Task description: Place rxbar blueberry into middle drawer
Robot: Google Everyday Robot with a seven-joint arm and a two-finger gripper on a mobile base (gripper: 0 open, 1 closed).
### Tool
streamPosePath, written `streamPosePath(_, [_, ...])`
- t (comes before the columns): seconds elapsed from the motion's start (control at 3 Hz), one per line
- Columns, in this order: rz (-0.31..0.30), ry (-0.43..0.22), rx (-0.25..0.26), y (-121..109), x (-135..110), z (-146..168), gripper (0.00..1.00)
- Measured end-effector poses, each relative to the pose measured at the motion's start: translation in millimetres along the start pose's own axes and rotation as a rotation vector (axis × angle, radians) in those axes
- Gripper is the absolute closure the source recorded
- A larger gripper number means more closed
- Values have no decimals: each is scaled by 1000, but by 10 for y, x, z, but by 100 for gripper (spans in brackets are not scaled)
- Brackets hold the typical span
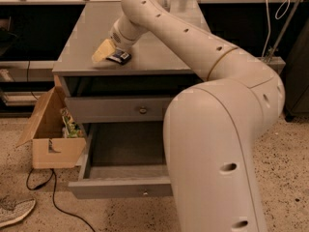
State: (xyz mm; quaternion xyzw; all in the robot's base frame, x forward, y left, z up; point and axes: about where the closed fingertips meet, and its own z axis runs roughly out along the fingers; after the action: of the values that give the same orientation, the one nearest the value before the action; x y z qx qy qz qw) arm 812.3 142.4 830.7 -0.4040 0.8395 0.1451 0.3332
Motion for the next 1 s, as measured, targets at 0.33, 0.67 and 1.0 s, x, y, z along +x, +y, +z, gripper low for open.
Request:
streamPosePath(0.33, [20, 8, -15, 21, 33, 85, 18])
streamPosePath(0.67, [50, 4, -29, 21, 53, 122, 41])
streamPosePath(1.0, [50, 4, -29, 20, 25, 92, 64])
